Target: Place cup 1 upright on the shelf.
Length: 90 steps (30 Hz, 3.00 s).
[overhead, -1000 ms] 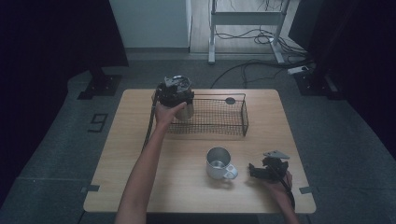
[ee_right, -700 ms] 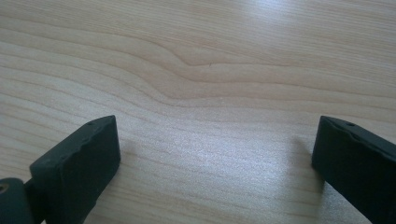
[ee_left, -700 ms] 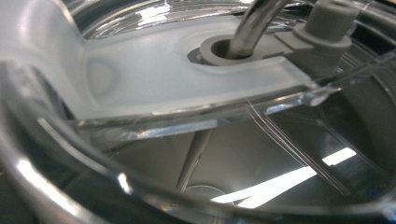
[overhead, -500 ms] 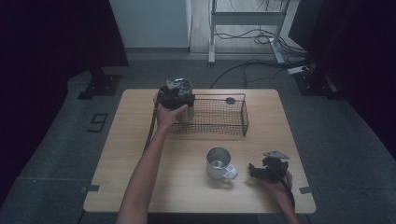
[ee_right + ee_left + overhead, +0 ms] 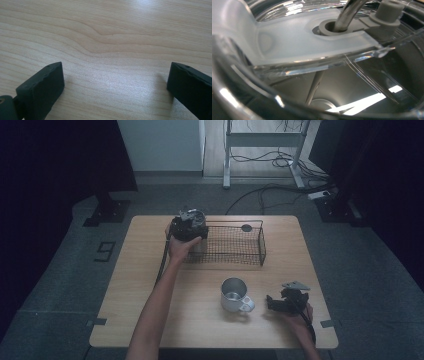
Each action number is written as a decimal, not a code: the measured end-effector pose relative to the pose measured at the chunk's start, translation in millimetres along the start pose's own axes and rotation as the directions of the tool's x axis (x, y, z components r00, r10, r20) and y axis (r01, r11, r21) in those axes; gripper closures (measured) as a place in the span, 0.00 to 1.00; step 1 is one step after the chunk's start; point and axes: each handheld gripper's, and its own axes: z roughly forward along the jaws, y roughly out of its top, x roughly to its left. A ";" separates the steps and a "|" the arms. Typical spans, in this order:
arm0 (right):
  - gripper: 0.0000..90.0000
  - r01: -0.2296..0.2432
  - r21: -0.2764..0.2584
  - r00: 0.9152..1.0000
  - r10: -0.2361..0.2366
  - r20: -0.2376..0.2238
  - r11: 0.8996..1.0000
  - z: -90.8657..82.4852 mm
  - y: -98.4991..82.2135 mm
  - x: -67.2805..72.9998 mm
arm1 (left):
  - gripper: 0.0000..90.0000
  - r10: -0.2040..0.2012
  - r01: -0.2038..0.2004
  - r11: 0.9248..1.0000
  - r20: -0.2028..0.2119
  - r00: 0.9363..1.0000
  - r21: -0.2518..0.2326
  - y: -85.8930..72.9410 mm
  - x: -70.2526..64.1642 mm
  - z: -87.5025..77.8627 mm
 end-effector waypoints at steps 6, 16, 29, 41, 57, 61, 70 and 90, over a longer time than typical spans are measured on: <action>0.01 -0.001 0.000 1.000 0.001 0.000 1.000 0.0 0.0 0.0 | 0.05 -0.002 0.002 1.000 0.002 1.000 0.010 -5.5 -2.0 4.3; 0.01 0.000 0.002 1.000 0.000 0.001 1.000 -0.1 0.1 0.0 | 0.05 0.007 -0.007 1.000 0.009 1.000 0.016 -10.3 -5.9 9.1; 0.01 0.001 0.000 1.000 -0.001 0.000 1.000 0.0 0.0 -0.1 | 0.05 0.001 -0.001 0.999 0.008 1.000 0.033 -19.0 -8.0 15.7; 0.01 0.000 0.000 1.000 0.000 0.000 1.000 0.0 0.0 0.0 | 0.04 0.015 -0.015 1.000 0.001 1.000 0.021 -24.8 -13.1 13.6; 0.01 -0.001 0.001 1.000 0.001 0.000 1.000 -0.1 0.0 0.1 | 0.00 0.002 -0.002 1.000 0.001 1.000 -0.016 -22.5 -13.5 1.1; 0.01 0.001 0.002 1.000 -0.001 0.001 1.000 -0.1 0.0 0.0 | 0.00 0.015 -0.015 1.000 0.004 1.000 -0.023 -20.9 -14.5 -5.9; 0.01 0.001 0.000 1.000 -0.001 0.000 1.000 0.0 0.0 0.0 | 0.00 0.021 -0.019 0.998 0.028 0.999 -0.058 -21.8 -12.4 -24.9; 0.01 0.001 0.001 1.000 -0.001 0.001 1.000 -0.1 0.1 -0.1 | 0.02 0.068 -0.065 0.996 0.035 0.997 -0.066 -45.9 -8.4 -73.5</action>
